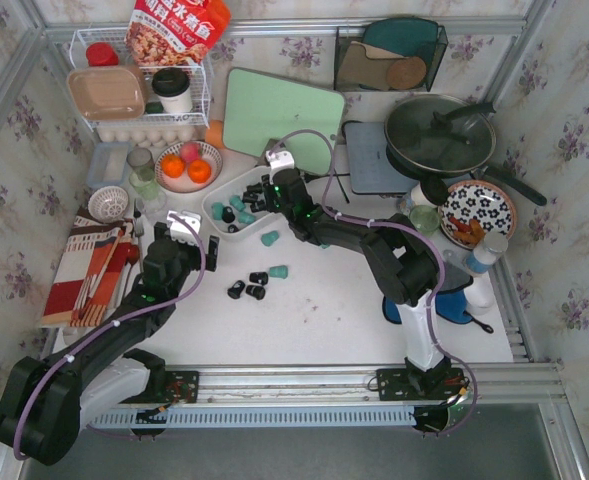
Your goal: Mix the coffee capsules in the storage basket
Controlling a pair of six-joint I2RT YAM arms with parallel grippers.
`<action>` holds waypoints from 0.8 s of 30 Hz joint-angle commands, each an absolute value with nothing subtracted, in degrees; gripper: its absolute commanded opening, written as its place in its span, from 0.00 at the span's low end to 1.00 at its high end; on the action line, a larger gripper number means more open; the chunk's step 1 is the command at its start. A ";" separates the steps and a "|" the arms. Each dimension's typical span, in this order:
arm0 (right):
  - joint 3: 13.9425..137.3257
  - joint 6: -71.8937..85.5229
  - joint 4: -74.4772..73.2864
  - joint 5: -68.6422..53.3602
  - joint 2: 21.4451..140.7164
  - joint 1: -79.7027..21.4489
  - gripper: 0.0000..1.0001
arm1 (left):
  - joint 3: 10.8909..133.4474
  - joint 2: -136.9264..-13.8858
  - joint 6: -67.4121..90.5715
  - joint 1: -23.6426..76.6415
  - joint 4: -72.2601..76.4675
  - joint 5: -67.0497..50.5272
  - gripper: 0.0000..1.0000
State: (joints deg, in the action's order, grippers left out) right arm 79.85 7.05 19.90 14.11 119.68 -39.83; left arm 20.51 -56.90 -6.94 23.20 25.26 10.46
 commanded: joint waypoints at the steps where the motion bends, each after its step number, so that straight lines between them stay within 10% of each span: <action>1: 80.85 5.06 23.02 17.05 120.52 -39.83 0.31 | 21.01 -56.95 -6.77 23.12 25.69 9.81 1.00; 12: 82.00 6.24 18.57 15.46 119.45 -39.83 0.56 | 21.01 -56.95 -6.82 23.10 25.66 9.58 1.00; 24: 72.28 8.77 16.60 18.28 109.83 -39.82 0.59 | 20.95 -56.87 -6.86 23.12 25.67 9.53 1.00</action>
